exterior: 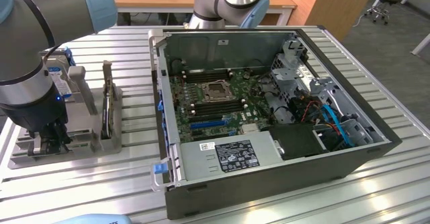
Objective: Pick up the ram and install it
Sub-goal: 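Pick up the ram and move it above insertion slot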
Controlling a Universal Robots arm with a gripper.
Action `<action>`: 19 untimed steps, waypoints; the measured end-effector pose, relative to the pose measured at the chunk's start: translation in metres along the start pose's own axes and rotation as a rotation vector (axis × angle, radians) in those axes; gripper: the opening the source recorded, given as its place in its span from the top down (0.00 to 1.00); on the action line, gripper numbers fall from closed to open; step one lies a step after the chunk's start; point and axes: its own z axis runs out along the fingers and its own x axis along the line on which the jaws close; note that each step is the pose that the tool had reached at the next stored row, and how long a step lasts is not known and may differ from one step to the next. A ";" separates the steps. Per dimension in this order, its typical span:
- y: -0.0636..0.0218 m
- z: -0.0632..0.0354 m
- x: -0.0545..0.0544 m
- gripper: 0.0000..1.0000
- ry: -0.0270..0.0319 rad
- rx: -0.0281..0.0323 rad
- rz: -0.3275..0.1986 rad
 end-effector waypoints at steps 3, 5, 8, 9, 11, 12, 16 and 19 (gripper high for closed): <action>0.0000 0.0004 0.000 0.71 0.0002 -0.0003 0.000; 0.0000 0.0005 0.000 0.71 0.0001 -0.0001 0.000; 0.0000 0.0005 0.000 0.71 0.0000 -0.0001 0.000; 0.0000 0.0005 0.000 0.71 0.0000 0.0000 0.000; 0.0000 0.0005 0.000 0.71 0.0000 -0.0001 0.000; 0.0000 0.0005 0.000 0.71 0.0000 -0.0001 0.000; 0.0000 0.0005 0.000 0.72 0.0000 0.0000 0.000; 0.0000 0.0005 0.000 0.79 0.0000 0.0000 0.000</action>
